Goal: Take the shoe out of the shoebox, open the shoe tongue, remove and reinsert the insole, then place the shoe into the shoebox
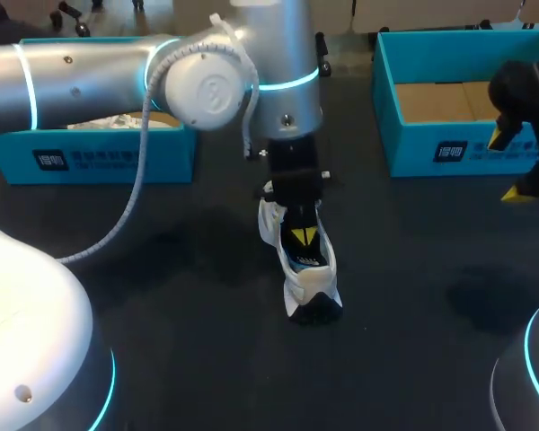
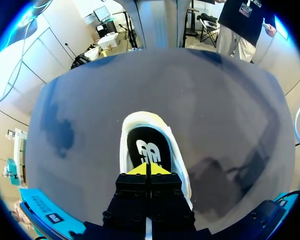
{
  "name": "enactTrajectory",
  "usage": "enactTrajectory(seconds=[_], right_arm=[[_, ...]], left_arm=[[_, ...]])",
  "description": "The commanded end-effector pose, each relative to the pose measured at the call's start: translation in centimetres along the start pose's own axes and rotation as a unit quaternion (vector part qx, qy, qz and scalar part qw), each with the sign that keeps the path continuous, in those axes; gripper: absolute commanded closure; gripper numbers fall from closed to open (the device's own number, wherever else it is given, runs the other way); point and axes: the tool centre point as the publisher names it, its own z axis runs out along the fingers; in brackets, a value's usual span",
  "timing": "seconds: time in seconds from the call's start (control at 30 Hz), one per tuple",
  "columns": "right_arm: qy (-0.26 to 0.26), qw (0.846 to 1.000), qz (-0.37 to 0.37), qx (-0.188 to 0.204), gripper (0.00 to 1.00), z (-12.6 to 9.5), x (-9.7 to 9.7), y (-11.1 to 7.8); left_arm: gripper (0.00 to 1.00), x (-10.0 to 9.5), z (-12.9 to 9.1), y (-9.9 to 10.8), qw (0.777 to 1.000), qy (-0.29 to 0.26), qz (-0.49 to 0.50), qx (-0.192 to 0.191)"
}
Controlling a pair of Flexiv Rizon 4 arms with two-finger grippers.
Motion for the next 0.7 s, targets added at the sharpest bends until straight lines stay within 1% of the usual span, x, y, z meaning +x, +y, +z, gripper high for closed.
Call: enactTrajectory(seconds=[0.03, 0.17, 0.4, 0.5, 0.7], right_arm=[[0.002, 1.0, 0.001, 0.002, 0.0, 0.1, -0.2, 0.1], [0.002, 1.0, 0.001, 0.002, 0.0, 0.1, -0.2, 0.1], [0.002, 1.0, 0.001, 0.002, 0.0, 0.1, -0.2, 0.1], [0.002, 1.0, 0.001, 0.002, 0.0, 0.1, -0.2, 0.1], [0.002, 1.0, 0.001, 0.002, 0.0, 0.1, -0.2, 0.1]], left_arm=[[1.0, -0.3, 1.5, -0.1, 1.0, 0.005, -0.001, -0.011], [1.0, 0.0, 2.5, 0.1, 1.0, 0.002, -0.005, -0.02], [1.0, 0.8, 3.7, 0.0, 1.0, 0.007, -0.012, -0.022], [1.0, 1.0, 3.8, 0.0, 0.999, 0.005, -0.02, -0.024], [1.0, 1.0, 3.2, -0.1, 0.999, 0.003, -0.022, -0.033]])
